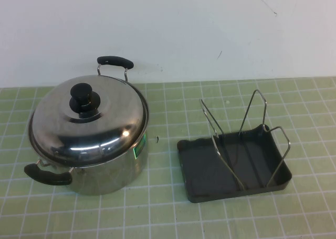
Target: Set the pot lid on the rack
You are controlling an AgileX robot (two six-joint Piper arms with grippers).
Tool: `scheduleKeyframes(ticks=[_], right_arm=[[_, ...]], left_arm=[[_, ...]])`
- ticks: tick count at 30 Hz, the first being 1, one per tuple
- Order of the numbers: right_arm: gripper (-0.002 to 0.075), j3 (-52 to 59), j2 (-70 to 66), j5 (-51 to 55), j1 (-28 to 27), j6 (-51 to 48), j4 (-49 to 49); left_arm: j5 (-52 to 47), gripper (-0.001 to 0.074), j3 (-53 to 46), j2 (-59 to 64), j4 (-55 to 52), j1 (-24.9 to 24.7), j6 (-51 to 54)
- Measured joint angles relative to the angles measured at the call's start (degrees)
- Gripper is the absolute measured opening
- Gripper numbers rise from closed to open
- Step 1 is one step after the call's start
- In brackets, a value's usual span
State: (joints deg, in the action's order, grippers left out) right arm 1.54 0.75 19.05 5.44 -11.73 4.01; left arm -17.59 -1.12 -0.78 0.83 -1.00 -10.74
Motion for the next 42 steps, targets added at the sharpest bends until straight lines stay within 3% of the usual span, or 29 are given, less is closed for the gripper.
scheduleKeyframes(ticks=[26, 29, 34, 42], right_arm=[[-0.0001, 0.00, 0.00, 0.00, 0.00, 0.00, -0.04], [-0.0001, 0.00, 0.00, 0.00, 0.00, 0.26, -0.04], [-0.0001, 0.00, 0.00, 0.00, 0.00, 0.26, -0.04], [-0.0001, 0.00, 0.00, 0.00, 0.00, 0.26, -0.04]], left_arm=[[0.81, -0.0002, 0.00, 0.00, -1.51, 0.00, -0.23], [4.09, -0.0002, -0.03, 0.00, 5.15, 0.00, -4.77], [14.42, -0.0002, -0.03, 0.00, 25.09, 0.00, -14.07], [19.55, -0.0002, -0.03, 0.00, 31.12, -0.10, -12.21]])
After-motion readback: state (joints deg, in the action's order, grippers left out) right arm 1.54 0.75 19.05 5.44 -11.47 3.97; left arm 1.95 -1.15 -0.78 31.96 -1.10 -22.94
